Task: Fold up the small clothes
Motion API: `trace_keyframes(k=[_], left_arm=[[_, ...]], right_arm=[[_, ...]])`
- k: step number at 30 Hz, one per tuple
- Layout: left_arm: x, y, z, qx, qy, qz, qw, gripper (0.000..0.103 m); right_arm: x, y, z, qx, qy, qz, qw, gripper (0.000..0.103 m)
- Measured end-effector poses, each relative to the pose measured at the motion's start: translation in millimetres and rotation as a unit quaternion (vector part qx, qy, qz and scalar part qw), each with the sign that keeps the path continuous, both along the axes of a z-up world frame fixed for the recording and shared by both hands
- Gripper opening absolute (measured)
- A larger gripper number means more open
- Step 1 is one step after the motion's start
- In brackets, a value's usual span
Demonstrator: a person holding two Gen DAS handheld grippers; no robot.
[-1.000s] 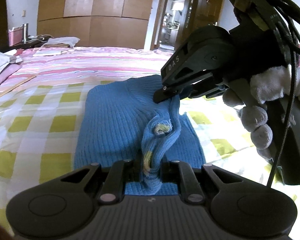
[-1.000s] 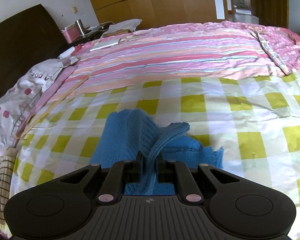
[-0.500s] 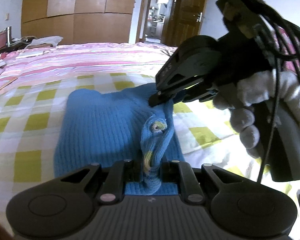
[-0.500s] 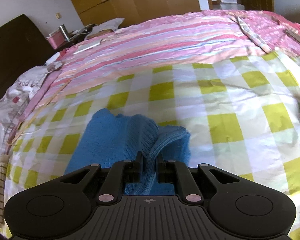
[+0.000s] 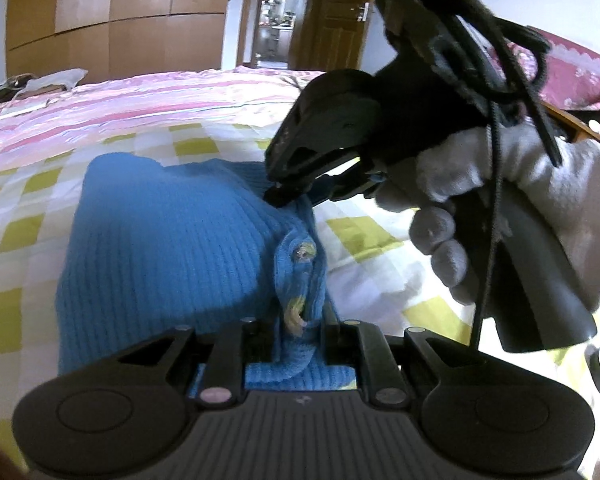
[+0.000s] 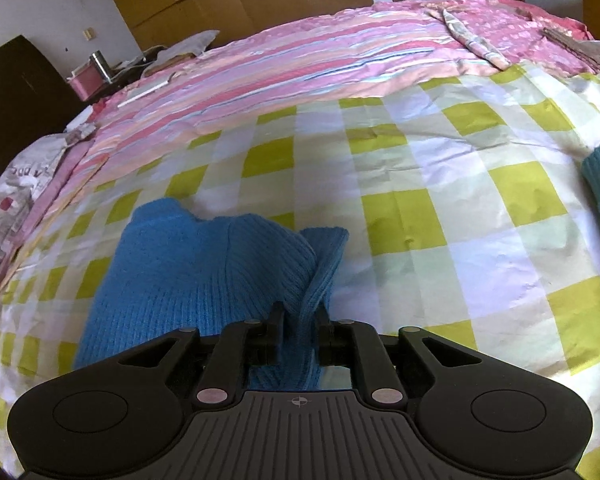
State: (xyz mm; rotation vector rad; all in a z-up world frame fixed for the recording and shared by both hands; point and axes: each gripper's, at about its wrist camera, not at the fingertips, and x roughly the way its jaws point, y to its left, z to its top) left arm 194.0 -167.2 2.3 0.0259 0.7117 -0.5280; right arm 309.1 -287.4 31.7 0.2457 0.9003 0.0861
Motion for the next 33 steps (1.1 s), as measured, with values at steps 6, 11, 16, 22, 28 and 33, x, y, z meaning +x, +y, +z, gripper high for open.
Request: trace_keyframes(k=[6,11,16,22,28,33], left_arm=[[-17,21,10,-0.042,0.019,-0.013,0.9989,0.027],[-41,44,21,-0.056,0.015,-0.02,0.9981,0.027],[-42,75,32,-0.077,0.009,0.018,0.9969,0.027],[-22,101,33,-0.075,0.002,0.079,0.9941,0.027],[-5,105,16,-0.054,0.022,0.106,0.9926,0.028],[-8,102,2,-0.031,0.038,0.104,0.9934,0.027]], right_arm=[[-15,-6,11,0.001,-0.008,0.005,1.0,0.019],[-43,0,25,-0.021,-0.028,0.019,0.999,0.02],[-76,15,28,0.004,-0.035,0.052,0.998,0.02],[-89,33,21,0.002,-0.024,0.07,0.997,0.021],[-97,26,0,0.013,0.006,0.061,0.998,0.011],[-105,10,-12,0.025,0.01,0.024,0.999,0.007]])
